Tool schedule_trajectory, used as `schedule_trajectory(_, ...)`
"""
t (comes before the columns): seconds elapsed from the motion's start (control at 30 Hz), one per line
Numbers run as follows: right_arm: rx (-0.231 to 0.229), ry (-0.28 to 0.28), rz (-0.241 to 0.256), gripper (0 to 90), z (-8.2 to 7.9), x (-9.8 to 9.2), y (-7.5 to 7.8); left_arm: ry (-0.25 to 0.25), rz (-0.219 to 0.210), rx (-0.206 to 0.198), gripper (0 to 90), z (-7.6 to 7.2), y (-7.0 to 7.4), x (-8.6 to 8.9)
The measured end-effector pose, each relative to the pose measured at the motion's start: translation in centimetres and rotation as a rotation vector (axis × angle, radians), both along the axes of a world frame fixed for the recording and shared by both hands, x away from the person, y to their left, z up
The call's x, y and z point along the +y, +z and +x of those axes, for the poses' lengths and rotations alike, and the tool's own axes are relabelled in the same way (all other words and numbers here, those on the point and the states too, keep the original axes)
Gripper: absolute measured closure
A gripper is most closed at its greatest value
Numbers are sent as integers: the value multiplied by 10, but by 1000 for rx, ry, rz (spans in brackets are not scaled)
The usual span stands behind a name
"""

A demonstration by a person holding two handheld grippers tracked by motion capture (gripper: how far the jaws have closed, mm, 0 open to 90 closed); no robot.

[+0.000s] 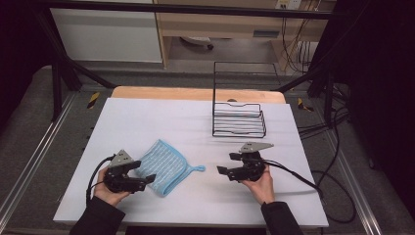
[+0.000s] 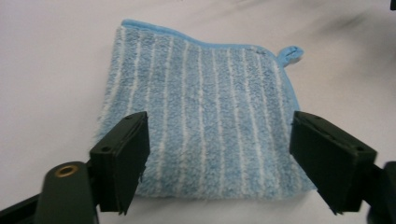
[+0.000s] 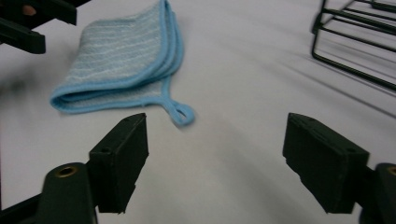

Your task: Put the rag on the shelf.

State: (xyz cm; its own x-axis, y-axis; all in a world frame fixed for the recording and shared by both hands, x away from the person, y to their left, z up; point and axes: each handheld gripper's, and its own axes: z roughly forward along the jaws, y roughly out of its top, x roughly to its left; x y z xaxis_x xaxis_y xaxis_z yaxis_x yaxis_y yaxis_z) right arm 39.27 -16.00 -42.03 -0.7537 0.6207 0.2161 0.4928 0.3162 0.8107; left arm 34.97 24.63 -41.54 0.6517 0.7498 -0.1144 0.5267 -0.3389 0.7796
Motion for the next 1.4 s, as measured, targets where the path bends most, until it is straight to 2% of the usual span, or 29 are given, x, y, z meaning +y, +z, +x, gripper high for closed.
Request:
schedule_trajectory(0.1,8,18,-6,315,7,21,1,14,1,-7,157,2,-1,5)
schedule_trajectory(0.13,23,38,-13,355,12,36,0,18,-2,-9,145,2,-1,6)
schedule_trajectory(0.27,27,75,-62,426,21,65,-8,18,2,-23,119,3,-1,7)
schedule_trajectory(0.3,27,75,-62,426,21,65,-8,21,5,-26,119,3,-1,7)
schedule_trajectory(0.37,35,96,-84,488,26,80,-13,28,3,-33,111,4,-1,9)
schedule_trajectory(0.4,35,96,-84,488,26,80,-13,28,4,-36,111,4,0,10)
schedule_trajectory(0.57,72,126,-119,568,33,97,-23,42,-2,-43,111,7,0,16)
schedule_trajectory(0.77,83,137,-141,657,36,104,-33,59,-4,-35,110,10,-1,23)
schedule_trajectory(0.83,84,150,-141,722,36,105,-33,62,-7,-34,110,10,-1,23)
schedule_trajectory(0.97,102,158,-143,786,34,105,-33,69,-7,-33,111,10,-1,24)
schedule_trajectory(1.1,105,141,-149,889,35,104,-31,81,-16,-40,112,10,0,26)
schedule_trajectory(1.4,103,131,-151,900,32,102,-26,95,-18,-42,112,11,-1,30)
